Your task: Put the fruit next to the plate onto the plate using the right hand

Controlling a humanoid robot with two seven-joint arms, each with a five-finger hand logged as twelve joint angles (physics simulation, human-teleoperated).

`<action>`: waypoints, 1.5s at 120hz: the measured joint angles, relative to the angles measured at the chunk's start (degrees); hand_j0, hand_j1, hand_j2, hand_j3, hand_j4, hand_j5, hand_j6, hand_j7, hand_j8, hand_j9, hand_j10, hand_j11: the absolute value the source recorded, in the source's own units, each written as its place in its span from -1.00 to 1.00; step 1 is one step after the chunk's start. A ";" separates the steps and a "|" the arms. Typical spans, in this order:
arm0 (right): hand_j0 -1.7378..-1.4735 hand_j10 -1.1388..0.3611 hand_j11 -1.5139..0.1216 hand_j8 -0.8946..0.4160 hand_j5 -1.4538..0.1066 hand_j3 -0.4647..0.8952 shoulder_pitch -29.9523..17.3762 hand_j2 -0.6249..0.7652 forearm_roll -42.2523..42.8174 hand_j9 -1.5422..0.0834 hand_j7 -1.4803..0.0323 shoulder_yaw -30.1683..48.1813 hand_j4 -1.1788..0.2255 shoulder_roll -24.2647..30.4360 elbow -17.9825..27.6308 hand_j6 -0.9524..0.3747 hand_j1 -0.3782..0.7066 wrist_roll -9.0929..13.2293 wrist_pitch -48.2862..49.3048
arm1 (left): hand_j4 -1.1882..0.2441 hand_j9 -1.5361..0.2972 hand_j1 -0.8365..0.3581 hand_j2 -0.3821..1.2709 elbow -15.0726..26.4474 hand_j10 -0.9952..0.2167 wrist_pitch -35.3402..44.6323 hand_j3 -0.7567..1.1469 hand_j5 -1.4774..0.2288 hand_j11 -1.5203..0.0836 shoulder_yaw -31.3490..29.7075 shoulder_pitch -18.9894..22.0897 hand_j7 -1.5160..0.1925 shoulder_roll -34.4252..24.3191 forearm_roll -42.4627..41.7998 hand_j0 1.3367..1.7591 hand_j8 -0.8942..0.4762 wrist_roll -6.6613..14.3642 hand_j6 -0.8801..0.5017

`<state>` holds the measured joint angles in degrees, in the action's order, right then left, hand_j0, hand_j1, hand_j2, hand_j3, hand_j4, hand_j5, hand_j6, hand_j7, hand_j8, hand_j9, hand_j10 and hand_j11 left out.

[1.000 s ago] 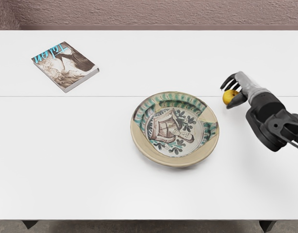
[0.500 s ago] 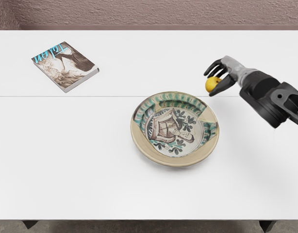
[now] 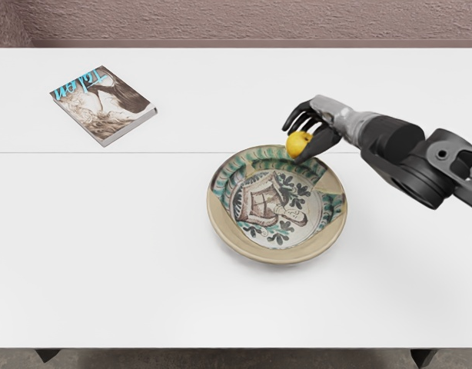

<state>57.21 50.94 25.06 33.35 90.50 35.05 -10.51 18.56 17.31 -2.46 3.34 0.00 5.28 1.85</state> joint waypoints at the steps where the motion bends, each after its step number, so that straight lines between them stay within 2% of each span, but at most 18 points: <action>1: -0.40 -0.20 -0.24 -0.25 -0.32 -0.32 -0.03 0.28 0.01 -0.22 -0.19 0.00 -0.22 -0.03 0.11 -0.35 0.20 0.00 0.03 | 0.65 0.67 0.98 -0.54 0.00 0.63 0.00 -0.20 0.72 0.89 0.00 0.00 0.77 0.00 0.00 0.52 0.30 0.00 0.27; 52: -0.39 -0.21 -0.20 -0.28 -0.27 -0.32 -3.28 0.24 0.11 -0.18 -0.15 -0.53 -0.20 -4.84 1.56 -0.38 0.16 0.00 1.88 | 0.65 0.67 0.98 -0.54 0.00 0.63 0.00 -0.20 0.72 0.89 0.00 0.00 0.77 0.00 0.00 0.52 0.30 0.00 0.27; 69: -0.40 0.12 0.30 0.02 0.27 -0.32 -3.56 0.07 -1.94 0.33 0.37 2.51 0.22 -4.95 1.50 0.00 -0.36 -0.04 3.45 | 0.65 0.67 0.98 -0.54 0.01 0.63 0.00 -0.20 0.72 0.89 0.00 0.00 0.77 0.00 0.00 0.52 0.30 0.00 0.27; 83: -0.40 0.30 0.54 0.17 0.53 -0.32 -4.55 0.00 -13.28 0.58 0.63 11.28 0.42 -2.48 1.44 0.19 -0.61 -0.05 17.71 | 0.65 0.67 0.98 -0.54 0.01 0.63 0.00 -0.20 0.72 0.89 0.00 0.00 0.77 0.00 0.00 0.52 0.30 0.00 0.27; 96: -0.40 0.39 0.67 0.25 0.67 -0.32 -9.90 -0.04 -22.89 0.71 0.76 21.79 0.52 -1.07 1.27 0.29 -0.75 -0.05 34.52 | 0.65 0.67 0.98 -0.54 0.01 0.63 0.00 -0.20 0.72 0.89 0.00 0.00 0.77 0.00 0.00 0.52 0.30 0.00 0.27; 110: -0.40 0.44 0.75 0.30 0.75 -0.32 -17.56 -0.07 -27.63 0.79 0.85 31.98 0.59 -0.57 0.79 0.35 -0.84 -0.05 41.93 | 0.65 0.67 0.98 -0.54 -0.01 0.63 0.00 -0.20 0.72 0.89 0.00 0.00 0.77 0.00 0.00 0.52 0.30 0.00 0.27; 143: -0.40 0.50 0.82 0.35 0.83 -0.32 -34.17 -0.09 -32.64 0.87 0.93 50.94 0.66 -0.37 -2.45 0.41 -0.92 -0.05 45.26 | 0.65 0.67 0.98 -0.54 0.00 0.63 0.00 -0.21 0.72 0.89 0.00 0.00 0.77 0.00 0.00 0.52 0.30 0.00 0.27; 180: -0.40 0.52 0.85 0.36 0.86 -0.32 -43.47 -0.10 -35.18 0.89 0.95 61.61 0.67 -0.22 -4.29 0.43 -0.94 -0.05 45.50 | 0.65 0.67 0.98 -0.54 0.00 0.63 0.00 -0.21 0.72 0.89 0.00 0.00 0.77 0.00 0.00 0.52 0.30 0.00 0.27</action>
<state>13.74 15.76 86.68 33.13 86.21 35.00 34.99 18.56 17.31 -2.45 3.34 0.00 5.28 1.84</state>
